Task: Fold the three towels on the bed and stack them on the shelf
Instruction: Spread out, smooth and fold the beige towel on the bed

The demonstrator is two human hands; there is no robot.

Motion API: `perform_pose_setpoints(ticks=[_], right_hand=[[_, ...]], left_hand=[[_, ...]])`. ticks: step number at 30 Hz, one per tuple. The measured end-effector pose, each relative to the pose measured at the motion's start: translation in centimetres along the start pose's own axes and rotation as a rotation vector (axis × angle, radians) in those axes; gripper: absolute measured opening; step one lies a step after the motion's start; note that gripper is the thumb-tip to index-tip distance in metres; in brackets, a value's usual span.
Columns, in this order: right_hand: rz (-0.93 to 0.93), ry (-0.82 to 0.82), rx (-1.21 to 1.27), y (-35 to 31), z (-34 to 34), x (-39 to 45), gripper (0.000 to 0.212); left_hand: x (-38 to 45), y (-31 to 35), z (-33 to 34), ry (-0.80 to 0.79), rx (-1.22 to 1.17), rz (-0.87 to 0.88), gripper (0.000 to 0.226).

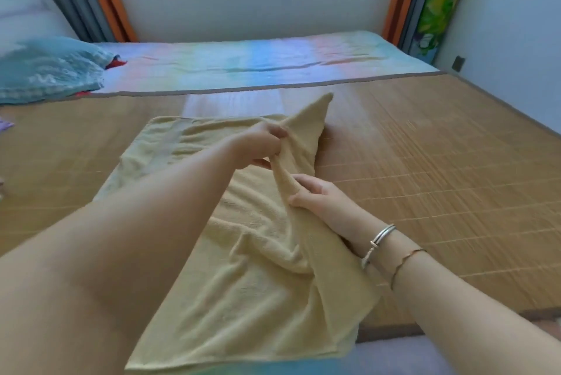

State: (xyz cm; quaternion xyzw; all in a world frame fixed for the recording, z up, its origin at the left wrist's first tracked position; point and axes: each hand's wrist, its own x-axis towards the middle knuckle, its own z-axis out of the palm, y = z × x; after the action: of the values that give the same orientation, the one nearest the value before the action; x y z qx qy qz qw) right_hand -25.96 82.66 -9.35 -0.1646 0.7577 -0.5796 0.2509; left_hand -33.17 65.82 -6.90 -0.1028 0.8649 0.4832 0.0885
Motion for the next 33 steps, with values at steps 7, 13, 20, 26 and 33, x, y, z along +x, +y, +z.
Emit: perform_pose_setpoints(ticks=[7, 13, 20, 26, 33], right_hand=[[-0.029, -0.155, -0.080, -5.1, 13.4, 5.4, 0.044], [-0.020, -0.210, -0.224, -4.9, 23.8, 10.7, 0.044], [0.014, -0.303, -0.260, -2.2, 31.2, 14.6, 0.049], [-0.065, -0.268, -0.201, -3.3, 32.8, 16.4, 0.050], [0.170, -0.482, -0.276, -0.7, 36.4, 16.7, 0.050]], left_hand=[[-4.7, -7.8, -13.7, 0.141, -0.034, -0.010, 0.062], [-4.5, -17.9, -21.0, 0.213, -0.040, -0.093, 0.068], [-3.2, -26.7, -23.2, 0.202, -0.049, -0.132, 0.071], [-2.5, -27.8, -27.1, 0.288, -0.229, -0.062, 0.076], [-4.8, -33.1, -25.1, 0.167, -0.028, -0.236, 0.065]])
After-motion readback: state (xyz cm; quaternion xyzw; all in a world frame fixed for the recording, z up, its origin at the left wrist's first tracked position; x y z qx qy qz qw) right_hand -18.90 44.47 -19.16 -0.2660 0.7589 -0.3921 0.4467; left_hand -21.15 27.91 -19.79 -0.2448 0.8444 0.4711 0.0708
